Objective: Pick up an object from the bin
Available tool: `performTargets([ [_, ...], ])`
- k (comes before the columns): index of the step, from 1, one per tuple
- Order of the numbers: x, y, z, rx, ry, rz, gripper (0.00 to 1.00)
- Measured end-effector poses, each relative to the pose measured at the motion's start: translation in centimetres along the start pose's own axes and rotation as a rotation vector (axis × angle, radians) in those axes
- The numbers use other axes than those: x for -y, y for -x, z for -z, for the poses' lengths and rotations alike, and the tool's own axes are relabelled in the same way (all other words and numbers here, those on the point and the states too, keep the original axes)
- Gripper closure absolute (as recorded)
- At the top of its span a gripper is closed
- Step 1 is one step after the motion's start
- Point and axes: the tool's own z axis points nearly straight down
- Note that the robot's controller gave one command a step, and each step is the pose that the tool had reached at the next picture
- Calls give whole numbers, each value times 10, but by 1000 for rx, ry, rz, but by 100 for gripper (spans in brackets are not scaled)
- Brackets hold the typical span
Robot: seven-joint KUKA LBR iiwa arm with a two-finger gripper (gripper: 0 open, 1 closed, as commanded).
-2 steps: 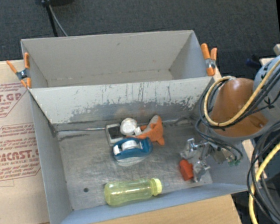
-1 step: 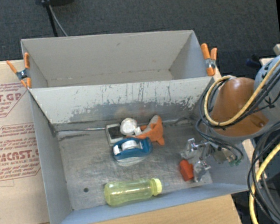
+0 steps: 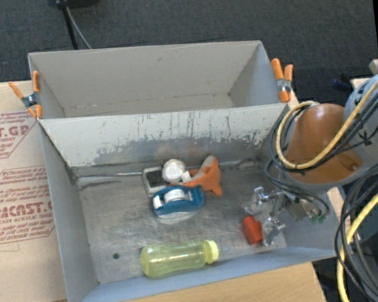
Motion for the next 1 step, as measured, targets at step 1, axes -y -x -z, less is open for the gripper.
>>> performTargets([
  [1, -1, -2, 9, -10, 4, 0, 100],
])
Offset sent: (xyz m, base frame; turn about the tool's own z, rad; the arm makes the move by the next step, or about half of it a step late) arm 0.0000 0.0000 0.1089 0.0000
